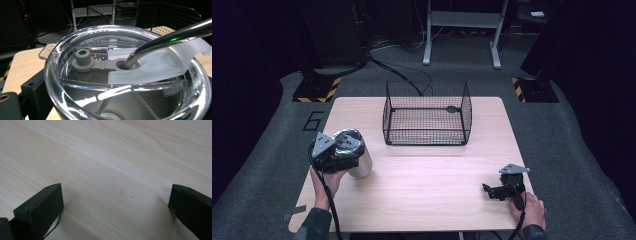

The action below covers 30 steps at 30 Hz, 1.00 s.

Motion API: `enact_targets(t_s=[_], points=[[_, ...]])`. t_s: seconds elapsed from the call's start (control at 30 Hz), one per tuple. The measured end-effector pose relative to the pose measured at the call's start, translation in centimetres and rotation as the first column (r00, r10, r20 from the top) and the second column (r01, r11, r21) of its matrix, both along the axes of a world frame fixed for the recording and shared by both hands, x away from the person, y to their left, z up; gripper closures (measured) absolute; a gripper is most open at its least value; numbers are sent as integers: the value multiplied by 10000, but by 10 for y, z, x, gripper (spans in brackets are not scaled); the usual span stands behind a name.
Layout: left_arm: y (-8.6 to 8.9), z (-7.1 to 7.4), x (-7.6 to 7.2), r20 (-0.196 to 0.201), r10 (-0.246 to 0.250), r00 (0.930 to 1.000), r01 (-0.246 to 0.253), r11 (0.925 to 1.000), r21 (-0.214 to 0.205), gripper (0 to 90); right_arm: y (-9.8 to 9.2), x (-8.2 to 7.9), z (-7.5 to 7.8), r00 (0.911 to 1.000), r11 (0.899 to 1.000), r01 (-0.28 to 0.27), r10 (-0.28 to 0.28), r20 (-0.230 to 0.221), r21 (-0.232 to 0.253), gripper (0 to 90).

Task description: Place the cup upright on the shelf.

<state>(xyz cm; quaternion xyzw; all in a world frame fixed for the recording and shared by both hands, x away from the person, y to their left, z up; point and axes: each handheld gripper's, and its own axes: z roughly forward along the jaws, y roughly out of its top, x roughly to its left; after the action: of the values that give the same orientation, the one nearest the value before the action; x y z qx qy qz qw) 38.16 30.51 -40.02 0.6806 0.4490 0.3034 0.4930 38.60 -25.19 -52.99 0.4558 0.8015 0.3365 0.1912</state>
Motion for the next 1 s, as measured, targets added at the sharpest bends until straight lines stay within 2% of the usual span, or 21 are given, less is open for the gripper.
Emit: enact_targets(t_s=[0.53, 1.0], points=[[-20, 12, 8, 136, -604, 9981, 602, 9981, 154, 37, 0, 0, 0, 10000, 10000, -27, 27, -6, -4, 0], [-42, 23, 18, 108, -1196, 9928, 1191, 9921, 381, 37, 0, 0, 0, 10000, 10000, -26, 26, -6, -4, 0]])
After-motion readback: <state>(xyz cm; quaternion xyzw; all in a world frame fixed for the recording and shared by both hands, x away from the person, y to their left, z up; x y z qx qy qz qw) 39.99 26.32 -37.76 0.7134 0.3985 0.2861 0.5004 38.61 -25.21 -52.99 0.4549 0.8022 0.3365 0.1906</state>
